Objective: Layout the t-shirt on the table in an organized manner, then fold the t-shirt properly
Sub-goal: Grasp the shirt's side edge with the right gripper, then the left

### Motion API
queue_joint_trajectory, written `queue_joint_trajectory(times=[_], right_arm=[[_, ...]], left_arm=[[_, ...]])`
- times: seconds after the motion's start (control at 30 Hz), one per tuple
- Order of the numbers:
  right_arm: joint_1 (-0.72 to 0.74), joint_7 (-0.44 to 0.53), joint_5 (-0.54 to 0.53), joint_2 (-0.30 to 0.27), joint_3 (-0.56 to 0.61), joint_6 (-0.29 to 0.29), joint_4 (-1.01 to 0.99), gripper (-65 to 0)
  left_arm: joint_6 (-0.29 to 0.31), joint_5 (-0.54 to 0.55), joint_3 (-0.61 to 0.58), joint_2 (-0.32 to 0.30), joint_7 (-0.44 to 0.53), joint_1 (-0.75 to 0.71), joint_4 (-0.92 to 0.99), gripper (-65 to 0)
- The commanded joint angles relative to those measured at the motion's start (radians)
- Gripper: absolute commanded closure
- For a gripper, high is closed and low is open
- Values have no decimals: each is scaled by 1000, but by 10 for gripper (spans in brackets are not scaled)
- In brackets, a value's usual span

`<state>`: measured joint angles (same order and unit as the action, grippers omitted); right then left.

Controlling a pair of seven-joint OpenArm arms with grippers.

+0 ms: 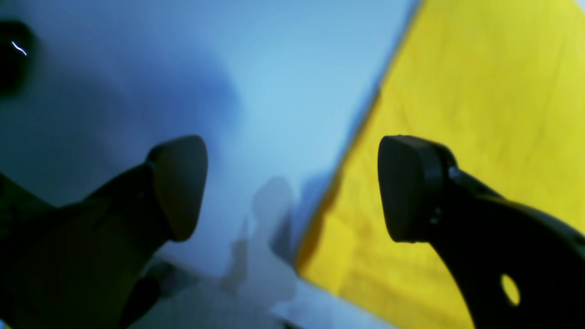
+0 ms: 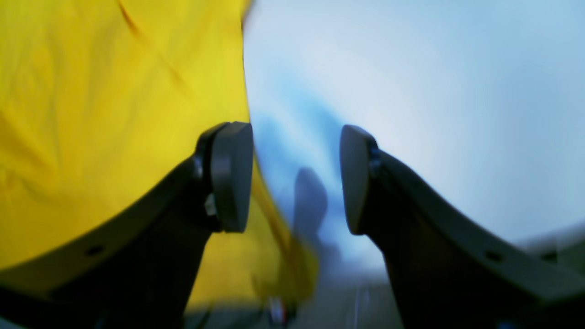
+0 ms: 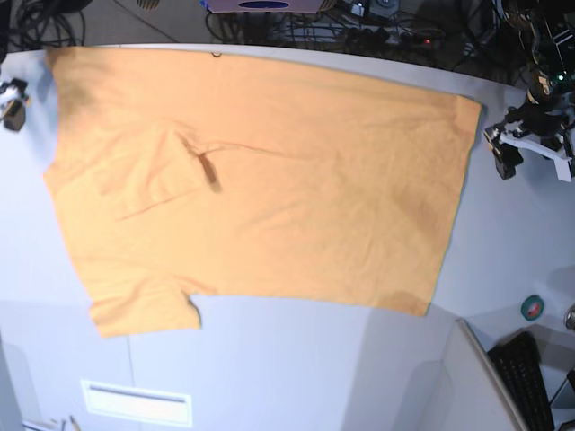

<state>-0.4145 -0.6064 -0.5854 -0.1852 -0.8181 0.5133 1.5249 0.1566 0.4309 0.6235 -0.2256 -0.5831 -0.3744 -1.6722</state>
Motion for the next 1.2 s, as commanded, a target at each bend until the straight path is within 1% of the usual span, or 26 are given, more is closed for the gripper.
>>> queue_joint_trajectory(times=[0.0, 0.07, 0.1, 0.13, 0.2, 0.27, 0.3, 0.37, 0.4, 0.47, 0.53, 0.63, 0.77, 0.83, 0.87, 0.93, 1.0, 1.07, 1.1, 1.17], right_arm=[[49, 26, -12, -49, 9, -3, -24, -300], [161, 26, -11, -104, 50, -3, -133, -300], [222, 27, -11, -135, 73, -3, -202, -300], [286, 32, -11, -165, 105, -3, -278, -300], [403, 35, -9, -218, 184, -3, -429, -300], [533, 65, 20, -264, 279, -5, -590, -300], [589, 101, 54, -274, 325, -5, -666, -300], [694, 176, 146, -276, 398, -6, -812, -300], [731, 207, 193, -274, 421, -6, -871, -303], [800, 265, 275, -270, 449, -6, -990, -341], [840, 313, 310, -265, 455, -6, -1079, -374], [846, 348, 311, -242, 461, -6, -1119, -378], [814, 348, 313, -210, 463, -6, -1119, -377], [799, 348, 313, -204, 463, -6, -1119, -368], [791, 348, 313, -196, 461, -6, -1119, -350], [779, 349, 313, -179, 463, -5, -1113, -269], [764, 351, 313, -173, 461, -5, -1084, -165], [748, 351, 311, -172, 454, -6, -1039, -35], [745, 351, 311, -172, 452, -6, -1024, 0], [744, 346, 308, -172, 452, -6, -1001, 0]], left_arm=[[5, 7, 5, -11, 19, 28, 5, -553], [7, 7, -3, -19, 18, 76, 60, -551], [7, 7, -14, -27, 18, 101, 90, -535], [7, 7, -38, -33, 18, 117, 113, -497], [7, 7, -77, -34, 18, 133, 129, -390], [7, 12, -87, -31, 18, 130, 128, -245], [7, 12, -87, -27, 18, 130, 129, -173], [7, 9, -87, -25, 18, 127, 134, -26], [7, 9, -84, -25, 18, 127, 137, 0], [7, 7, -78, -27, 18, 125, 140, 0], [7, 7, -78, -34, 19, 108, 140, 0], [7, 9, -77, -50, 19, 101, 139, 0], [7, 9, -77, -50, 19, 101, 140, 0], [7, 9, -77, -50, 19, 101, 140, 0], [7, 7, -77, -50, 19, 101, 140, 0], [7, 7, -77, -50, 19, 101, 140, 0], [7, 7, -77, -50, 19, 102, 140, 0], [7, 7, -78, -50, 19, 104, 140, 0], [7, 7, -78, -48, 19, 105, 140, 0], [7, 7, -78, -47, 19, 105, 140, 0]])
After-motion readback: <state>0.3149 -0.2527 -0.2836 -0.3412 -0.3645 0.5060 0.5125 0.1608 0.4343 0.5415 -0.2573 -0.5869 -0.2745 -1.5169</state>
